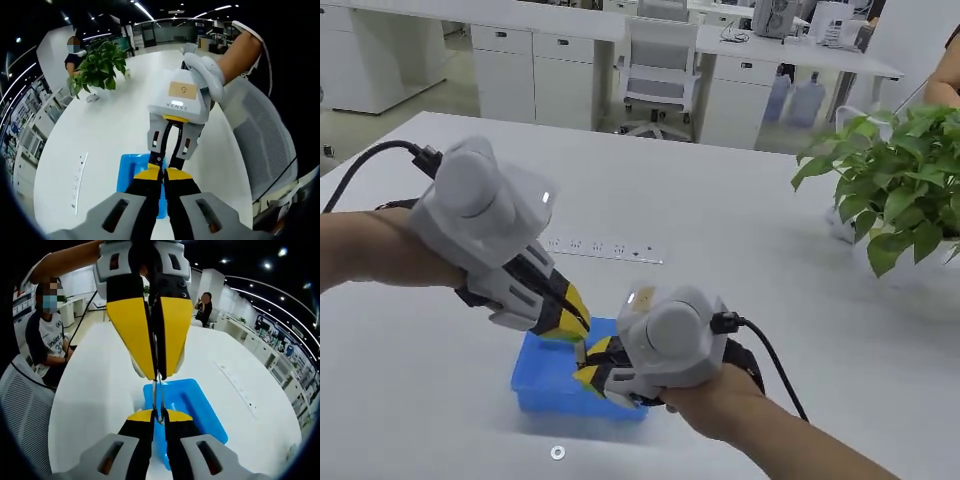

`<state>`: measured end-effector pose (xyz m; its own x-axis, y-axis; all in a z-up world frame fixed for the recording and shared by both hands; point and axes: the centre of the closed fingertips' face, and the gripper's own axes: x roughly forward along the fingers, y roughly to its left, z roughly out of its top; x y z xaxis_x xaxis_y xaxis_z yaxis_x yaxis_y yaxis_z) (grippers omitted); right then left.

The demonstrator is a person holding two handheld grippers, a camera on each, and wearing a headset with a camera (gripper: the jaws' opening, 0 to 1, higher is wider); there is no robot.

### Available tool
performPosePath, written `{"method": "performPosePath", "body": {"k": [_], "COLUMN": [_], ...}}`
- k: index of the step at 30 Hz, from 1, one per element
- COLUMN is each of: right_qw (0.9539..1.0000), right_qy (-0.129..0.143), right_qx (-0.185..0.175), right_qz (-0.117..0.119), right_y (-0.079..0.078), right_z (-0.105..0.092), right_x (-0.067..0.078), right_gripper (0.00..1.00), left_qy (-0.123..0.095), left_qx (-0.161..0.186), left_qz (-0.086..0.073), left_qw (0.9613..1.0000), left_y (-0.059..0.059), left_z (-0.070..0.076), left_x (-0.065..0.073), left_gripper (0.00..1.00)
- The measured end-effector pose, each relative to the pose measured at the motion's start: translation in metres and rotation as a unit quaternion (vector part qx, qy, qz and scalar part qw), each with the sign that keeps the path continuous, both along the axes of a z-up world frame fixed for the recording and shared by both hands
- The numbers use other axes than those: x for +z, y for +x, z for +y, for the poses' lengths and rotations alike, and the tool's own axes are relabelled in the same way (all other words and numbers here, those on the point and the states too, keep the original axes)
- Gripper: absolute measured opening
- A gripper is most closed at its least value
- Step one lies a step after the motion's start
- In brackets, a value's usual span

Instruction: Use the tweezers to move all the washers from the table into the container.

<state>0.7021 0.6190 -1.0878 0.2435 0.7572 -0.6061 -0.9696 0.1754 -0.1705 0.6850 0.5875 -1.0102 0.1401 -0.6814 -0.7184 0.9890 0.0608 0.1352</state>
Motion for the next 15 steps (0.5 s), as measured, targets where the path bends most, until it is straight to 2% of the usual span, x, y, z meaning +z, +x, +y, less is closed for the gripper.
{"method": "performPosePath", "body": {"k": [10,15], "right_qw": [1.0,0.9999], "right_qy": [-0.006,-0.008], "right_qx": [-0.003,-0.002], "right_qz": [0.007,0.014], "right_y": [0.018,0.024], "right_z": [-0.009,-0.011], "right_x": [-0.01,-0.018], "right_gripper": [0.09,0.09], "left_qy": [0.001,0.001], "left_qx": [-0.003,-0.002], "left_qz": [0.0,0.005], "left_qw": [1.0,1.0], "left_y": [0.019,0.026], "left_z": [-0.008,-0.009], "left_x": [-0.01,-0.018], "left_gripper": [0.05,0.05]}}
